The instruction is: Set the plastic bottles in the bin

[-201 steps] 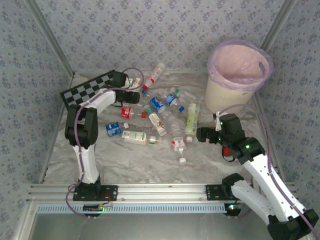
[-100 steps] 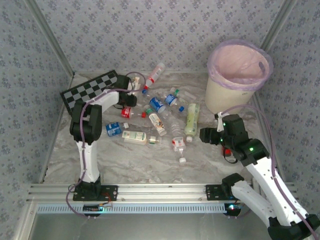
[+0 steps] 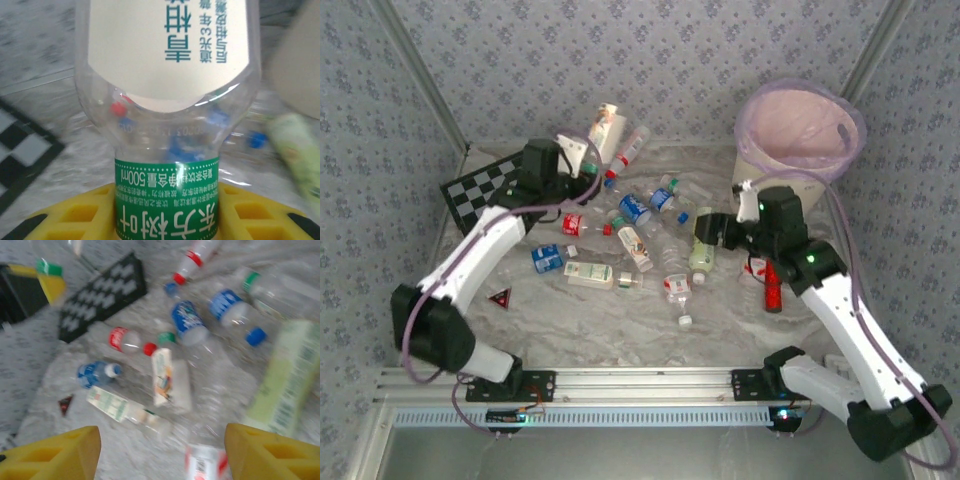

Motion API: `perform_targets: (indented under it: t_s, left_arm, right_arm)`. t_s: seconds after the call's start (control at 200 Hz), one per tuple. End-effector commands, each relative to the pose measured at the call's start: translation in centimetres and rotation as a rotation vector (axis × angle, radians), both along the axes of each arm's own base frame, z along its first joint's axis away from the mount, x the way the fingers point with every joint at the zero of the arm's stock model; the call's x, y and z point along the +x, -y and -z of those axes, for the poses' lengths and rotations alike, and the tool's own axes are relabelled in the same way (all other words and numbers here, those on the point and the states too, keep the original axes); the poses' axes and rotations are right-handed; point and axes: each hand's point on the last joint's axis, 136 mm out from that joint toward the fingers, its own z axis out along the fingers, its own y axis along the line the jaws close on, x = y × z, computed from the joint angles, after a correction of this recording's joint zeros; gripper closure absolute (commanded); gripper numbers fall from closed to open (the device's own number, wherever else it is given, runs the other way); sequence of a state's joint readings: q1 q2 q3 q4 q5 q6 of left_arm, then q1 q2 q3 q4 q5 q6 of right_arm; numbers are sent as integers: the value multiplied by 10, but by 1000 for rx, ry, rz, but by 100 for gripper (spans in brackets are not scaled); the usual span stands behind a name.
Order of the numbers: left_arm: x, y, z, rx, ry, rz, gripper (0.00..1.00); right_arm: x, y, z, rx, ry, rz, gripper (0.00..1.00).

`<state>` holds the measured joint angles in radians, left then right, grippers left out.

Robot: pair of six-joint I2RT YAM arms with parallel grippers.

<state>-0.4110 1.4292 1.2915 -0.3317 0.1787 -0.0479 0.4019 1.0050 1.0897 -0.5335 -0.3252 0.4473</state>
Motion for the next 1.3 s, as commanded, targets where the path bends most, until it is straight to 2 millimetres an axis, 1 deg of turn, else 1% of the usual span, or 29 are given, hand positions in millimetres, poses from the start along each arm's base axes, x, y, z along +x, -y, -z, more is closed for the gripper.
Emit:
perform_targets:
  t_s: [0.0, 0.04, 0.115, 0.175, 0.285, 0.385, 0.465, 0.565, 0.635, 0.735, 0.795, 0.855, 0.89, 0.935, 0.984, 1.039, 1.099, 1.139, 1.169, 1.174, 1.219, 1.244, 1.294]
  left_arm:
    - [-40, 32, 6, -82, -21, 186, 83]
    - [-55, 41, 6, -94, -16, 233, 84]
    - [-81, 56, 4, -95, 27, 314, 84]
    - [-95, 63, 2, -104, 58, 356, 85]
    - [-104, 68, 0, -125, 53, 396, 86]
    - [-108, 74, 1, -129, 60, 432, 86]
    - [-112, 78, 1, -125, 74, 457, 85]
    - [-117, 82, 3, -120, 81, 492, 85]
    - [-123, 87, 4, -119, 94, 522, 85]
    - [-126, 91, 6, -118, 111, 541, 84]
    - [-125, 91, 6, -121, 112, 535, 84]
    - [-125, 93, 3, -129, 126, 538, 82]
    - [-124, 94, 1, -134, 132, 537, 79]
    - [-123, 95, -3, -144, 141, 535, 70]
    - [-122, 96, -7, -153, 147, 531, 54]
    - [-122, 97, -13, -167, 152, 526, 37]
    - [-121, 95, -19, -181, 154, 506, 23]
    - [-122, 93, -23, -190, 155, 491, 19]
    - [-123, 92, -24, -203, 154, 475, 17]
    - [-123, 91, -25, -206, 154, 472, 16]
    - [-126, 89, -26, -234, 157, 454, 13]
    - [-128, 88, -25, -247, 154, 442, 12]
    - [-131, 84, -22, -269, 149, 415, 11]
  right_arm:
    - [8, -37, -52, 142, 55, -164, 25]
    - [14, -46, -59, 163, 50, -192, 18]
    - [23, -55, -66, 178, 44, -221, 0]
    - [29, -61, -68, 189, 39, -241, 0]
    - [37, -72, -71, 222, 42, -269, 0]
    - [52, -73, -61, 187, 2, -247, 0]
    - [59, -73, -53, 175, -33, -235, 0]
    - [66, -72, -53, 193, -39, -221, 2]
    - [70, -69, -55, 202, -35, -212, 6]
    - [71, -65, -57, 201, -37, -207, 15]
    - [70, -61, -60, 200, -28, -201, 22]
    - [69, -57, -64, 193, -16, -195, 28]
    - [68, -53, -67, 184, -6, -189, 32]
    - [66, -50, -71, 172, 6, -184, 37]
    - [64, -45, -78, 159, 26, -177, 41]
    - [60, -38, -90, 141, 67, -166, 42]
    - [58, -23, -107, 100, 128, -119, 42]
    - [57, -8, -123, 62, 194, -67, 43]
    - [55, 2, -129, 34, 213, -29, 43]
    - [55, 6, -133, 25, 229, -12, 43]
    - [54, 26, -152, -7, 291, 68, 43]
    - [54, 37, -160, -40, 325, 109, 44]
    - [55, 65, -180, -107, 401, 219, 48]
